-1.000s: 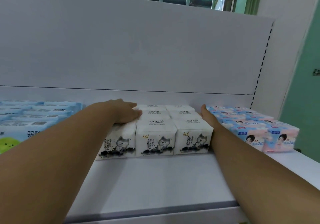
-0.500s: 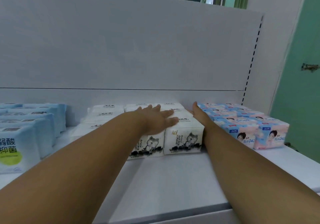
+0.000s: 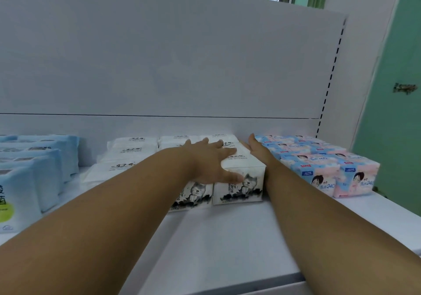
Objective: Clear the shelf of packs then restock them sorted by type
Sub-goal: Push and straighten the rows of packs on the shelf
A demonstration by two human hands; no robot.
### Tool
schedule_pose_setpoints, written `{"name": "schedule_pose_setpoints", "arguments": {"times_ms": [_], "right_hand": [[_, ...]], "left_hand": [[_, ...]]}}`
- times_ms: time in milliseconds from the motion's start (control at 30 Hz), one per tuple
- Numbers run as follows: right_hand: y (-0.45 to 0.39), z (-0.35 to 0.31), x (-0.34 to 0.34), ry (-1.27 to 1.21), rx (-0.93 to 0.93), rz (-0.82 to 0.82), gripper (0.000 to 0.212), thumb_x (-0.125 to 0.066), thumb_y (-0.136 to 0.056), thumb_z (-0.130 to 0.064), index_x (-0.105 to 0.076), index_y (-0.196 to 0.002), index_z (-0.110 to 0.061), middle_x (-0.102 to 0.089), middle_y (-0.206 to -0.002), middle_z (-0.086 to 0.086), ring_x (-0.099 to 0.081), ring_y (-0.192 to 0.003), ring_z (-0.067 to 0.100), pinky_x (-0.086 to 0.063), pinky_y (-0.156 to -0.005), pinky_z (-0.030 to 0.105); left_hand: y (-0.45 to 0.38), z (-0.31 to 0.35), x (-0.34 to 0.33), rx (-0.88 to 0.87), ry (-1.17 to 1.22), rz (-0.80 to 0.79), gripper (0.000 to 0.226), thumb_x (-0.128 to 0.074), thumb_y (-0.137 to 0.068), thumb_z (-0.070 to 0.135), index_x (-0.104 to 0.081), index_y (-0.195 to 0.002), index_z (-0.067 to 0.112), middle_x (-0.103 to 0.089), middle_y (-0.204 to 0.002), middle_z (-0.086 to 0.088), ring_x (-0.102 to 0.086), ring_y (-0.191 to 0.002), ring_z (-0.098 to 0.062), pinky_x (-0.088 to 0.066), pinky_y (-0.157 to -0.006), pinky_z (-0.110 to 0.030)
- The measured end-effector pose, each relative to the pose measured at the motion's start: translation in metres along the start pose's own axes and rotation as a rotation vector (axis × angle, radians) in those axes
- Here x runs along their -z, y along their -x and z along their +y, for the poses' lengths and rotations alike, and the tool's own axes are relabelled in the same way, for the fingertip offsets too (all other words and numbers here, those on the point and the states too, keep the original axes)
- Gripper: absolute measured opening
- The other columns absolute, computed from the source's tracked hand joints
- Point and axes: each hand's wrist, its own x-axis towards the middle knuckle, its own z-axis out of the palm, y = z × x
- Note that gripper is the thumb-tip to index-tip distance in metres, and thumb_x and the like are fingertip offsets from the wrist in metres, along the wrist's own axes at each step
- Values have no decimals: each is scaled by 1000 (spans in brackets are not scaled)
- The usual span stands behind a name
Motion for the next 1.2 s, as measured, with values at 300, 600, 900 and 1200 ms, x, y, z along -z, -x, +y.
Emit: {"name": "schedule_pose_setpoints", "arguments": {"times_ms": [300,600,900,1200], "right_hand": [[3,-4,2,174,-4,61,53,-25,-102,-54,-63,-113,-19,-64,-123,11,-60,-113,25,-44,-98,34],[11,7,8,-381,-129,-209,93,-21,-85,-82,-60,-128,-10,-65,-124,20,-63,-112,41,-44,-103,58],[12,-9,4,-207,-106,-128,80,-15,-95,-71,-64,-111,-9,-71,-103,14,-68,-88,31,-54,-79,38],[11,-18,8,-50,-90,-103,85,-14,-97,-67,-43,-143,-1,-64,-114,11,-65,-92,25,-57,-72,27]], "left_hand": [[20,14,10,-120,-108,146,99,-66,-71,72,-17,-152,40,-26,-158,3,-36,-139,-24,-35,-110,-43],[10,12,-21,-139,-304,328,109,-78,-70,55,-7,-151,37,-36,-149,-4,-40,-131,-27,-45,-98,-44],[6,9,-21,-133,-303,335,108,-76,-68,61,-11,-151,37,-44,-142,-1,-47,-126,-25,-46,-95,-43],[10,12,-17,-104,-254,284,102,-65,-76,67,-4,-153,41,-18,-159,-11,-25,-142,-36,-35,-109,-48]]}}
